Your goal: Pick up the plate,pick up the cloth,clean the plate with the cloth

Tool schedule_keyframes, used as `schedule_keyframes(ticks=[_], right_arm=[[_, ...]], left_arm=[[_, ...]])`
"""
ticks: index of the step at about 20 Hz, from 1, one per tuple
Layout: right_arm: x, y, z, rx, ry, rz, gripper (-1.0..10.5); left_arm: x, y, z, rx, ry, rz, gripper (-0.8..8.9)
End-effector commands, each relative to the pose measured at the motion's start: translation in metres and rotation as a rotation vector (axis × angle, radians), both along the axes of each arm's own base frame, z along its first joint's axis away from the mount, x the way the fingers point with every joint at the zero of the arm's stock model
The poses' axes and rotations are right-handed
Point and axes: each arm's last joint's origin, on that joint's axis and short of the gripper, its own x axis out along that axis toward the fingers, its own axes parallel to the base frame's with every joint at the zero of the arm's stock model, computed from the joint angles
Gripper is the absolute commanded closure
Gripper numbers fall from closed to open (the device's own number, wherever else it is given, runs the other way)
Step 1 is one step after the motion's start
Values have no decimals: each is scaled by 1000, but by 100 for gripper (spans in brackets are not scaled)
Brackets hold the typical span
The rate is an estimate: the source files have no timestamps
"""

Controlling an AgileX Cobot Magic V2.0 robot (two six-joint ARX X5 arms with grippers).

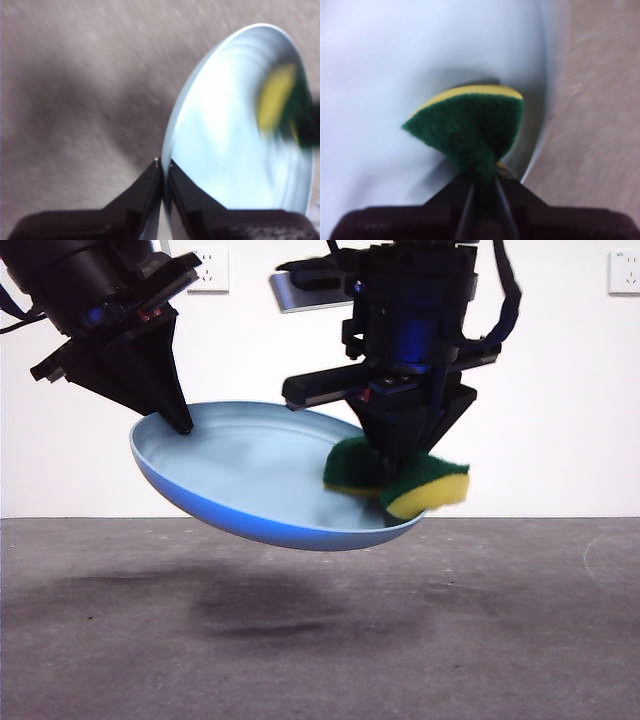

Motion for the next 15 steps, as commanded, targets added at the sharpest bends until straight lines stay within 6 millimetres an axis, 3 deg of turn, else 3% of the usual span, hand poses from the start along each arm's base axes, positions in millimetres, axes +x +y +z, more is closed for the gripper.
schedule_keyframes(ticks=[1, 5, 9, 12, 15], right_arm=[[12, 5, -3, 106, -45, -2, 963], [21, 17, 7, 358, -35, 108, 963], [16, 25, 9, 542, 121, 252, 963], [2, 24, 0, 479, 282, 287, 963], [-10, 7, -12, 229, 365, 220, 963]], left_arm=[[-3, -3, 5, -86, 6, -101, 822], [-3, -4, 6, -133, 12, -137, 822], [0, -5, 9, -161, -26, -142, 822], [5, -4, 13, -192, -63, -111, 822], [7, -4, 15, -206, -78, -93, 822]])
